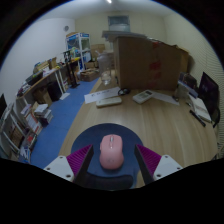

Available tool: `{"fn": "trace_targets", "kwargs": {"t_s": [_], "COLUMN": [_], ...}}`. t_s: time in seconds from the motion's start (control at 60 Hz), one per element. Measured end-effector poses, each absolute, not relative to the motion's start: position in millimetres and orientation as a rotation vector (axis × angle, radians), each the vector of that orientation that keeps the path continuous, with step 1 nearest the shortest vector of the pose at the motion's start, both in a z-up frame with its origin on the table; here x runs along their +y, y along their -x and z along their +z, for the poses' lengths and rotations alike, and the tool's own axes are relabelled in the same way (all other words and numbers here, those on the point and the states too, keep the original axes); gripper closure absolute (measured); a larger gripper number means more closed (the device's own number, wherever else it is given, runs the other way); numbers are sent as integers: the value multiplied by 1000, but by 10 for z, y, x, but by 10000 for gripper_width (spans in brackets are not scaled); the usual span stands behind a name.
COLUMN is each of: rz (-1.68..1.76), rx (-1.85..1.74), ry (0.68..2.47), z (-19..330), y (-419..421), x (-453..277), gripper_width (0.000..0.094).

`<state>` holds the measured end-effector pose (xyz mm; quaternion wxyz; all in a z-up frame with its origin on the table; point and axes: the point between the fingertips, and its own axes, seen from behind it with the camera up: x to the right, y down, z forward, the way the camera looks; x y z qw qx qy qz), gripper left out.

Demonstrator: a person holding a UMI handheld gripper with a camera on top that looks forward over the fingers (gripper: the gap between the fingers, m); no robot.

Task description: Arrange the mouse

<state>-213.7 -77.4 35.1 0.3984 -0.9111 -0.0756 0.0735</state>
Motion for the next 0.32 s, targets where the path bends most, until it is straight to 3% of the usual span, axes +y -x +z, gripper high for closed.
{"fn": "trace_targets", "kwargs": {"t_s": [0.133,0.317], "rz": [271,247], "rx": [-178,-86], "ry": [2310,2362], "z": [802,963], "y": [1798,905], "x": [-1388,-2152], "gripper_width": [88,97]}}
